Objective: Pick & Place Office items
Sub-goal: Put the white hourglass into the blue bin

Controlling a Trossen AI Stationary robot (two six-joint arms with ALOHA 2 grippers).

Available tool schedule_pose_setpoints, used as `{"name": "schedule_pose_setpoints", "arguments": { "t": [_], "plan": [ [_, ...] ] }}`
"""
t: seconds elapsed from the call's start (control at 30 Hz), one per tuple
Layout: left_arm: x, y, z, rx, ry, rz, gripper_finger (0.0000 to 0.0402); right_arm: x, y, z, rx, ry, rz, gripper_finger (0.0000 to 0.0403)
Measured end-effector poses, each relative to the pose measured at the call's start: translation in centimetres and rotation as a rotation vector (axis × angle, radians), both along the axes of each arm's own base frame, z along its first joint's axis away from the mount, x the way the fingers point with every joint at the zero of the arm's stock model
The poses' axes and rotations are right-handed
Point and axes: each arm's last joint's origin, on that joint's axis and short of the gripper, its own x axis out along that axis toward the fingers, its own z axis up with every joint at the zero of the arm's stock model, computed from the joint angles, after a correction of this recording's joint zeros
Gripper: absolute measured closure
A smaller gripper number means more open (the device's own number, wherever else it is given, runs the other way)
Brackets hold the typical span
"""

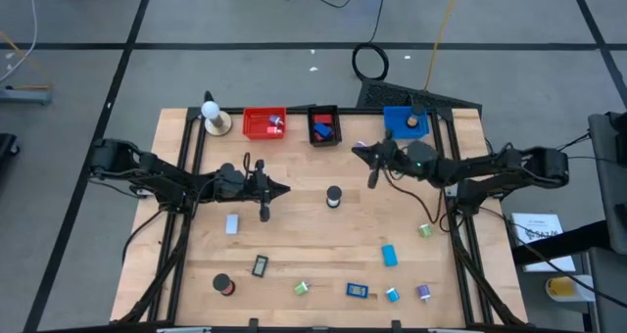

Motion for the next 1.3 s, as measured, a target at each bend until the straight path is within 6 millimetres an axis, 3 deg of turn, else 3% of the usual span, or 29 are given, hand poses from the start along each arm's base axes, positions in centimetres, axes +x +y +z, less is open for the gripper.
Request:
{"name": "schedule_pose_setpoints", "arguments": {
  "t": [0.17,0.47,0.67,0.83,1.03,1.17,1.3],
  "plan": [
    [0.0,0.0,0.0,0.0,-0.004,0.0,0.0371,-0.9,0.5,-0.6,0.02,-0.085,0.012,0.0397],
    [0.0,0.0,0.1,0.006,-0.005,-0.001,0.0371,-1.1,0.7,-1.7,0.06,-0.004,0.016,0.0402],
    [0.0,0.0,0.1,-0.002,-0.006,0.001,0.0371,-0.6,2.7,-1.7,0.048,0.008,0.111,0.0383],
    [0.0,0.0,0.1,0.004,-0.008,-0.002,0.0371,0.4,5.0,-1.8,0.085,0.122,0.134,0.0326],
    [0.0,0.0,0.1,0.014,-0.009,-0.003,0.0371,3.0,6.5,-0.2,0.127,0.355,0.091,0.0226],
    [0.0,0.0,0.1,0.014,-0.006,-0.004,0.0371,5.0,6.8,0.6,0.127,0.425,0.095,0.0165],
    [0.0,0.0,0.1,0.014,-0.004,-0.004,0.0371,6.6,6.9,-0.4,0.111,0.526,0.095,0.0119]
  ]
}}
